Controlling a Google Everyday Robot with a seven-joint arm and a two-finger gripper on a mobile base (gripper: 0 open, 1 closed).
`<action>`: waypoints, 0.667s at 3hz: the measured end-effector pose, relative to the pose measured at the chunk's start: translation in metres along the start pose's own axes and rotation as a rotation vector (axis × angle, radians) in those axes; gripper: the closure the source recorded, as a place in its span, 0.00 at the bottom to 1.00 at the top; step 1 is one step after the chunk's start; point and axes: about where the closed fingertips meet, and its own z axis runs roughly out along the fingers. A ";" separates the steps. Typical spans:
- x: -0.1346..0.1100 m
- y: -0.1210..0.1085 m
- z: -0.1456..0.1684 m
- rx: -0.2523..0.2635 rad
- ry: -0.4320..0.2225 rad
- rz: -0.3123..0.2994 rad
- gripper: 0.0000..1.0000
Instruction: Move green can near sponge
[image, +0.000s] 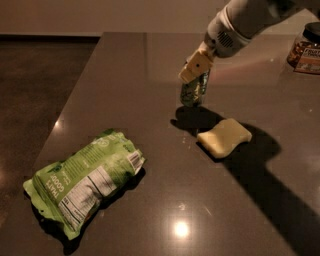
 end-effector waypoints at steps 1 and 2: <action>0.027 -0.001 -0.013 0.019 -0.008 0.011 1.00; 0.041 0.005 -0.017 0.038 -0.009 -0.004 0.82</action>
Offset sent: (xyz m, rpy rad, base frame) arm -0.0393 -0.0477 -0.0197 -0.0232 -0.0579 -0.0216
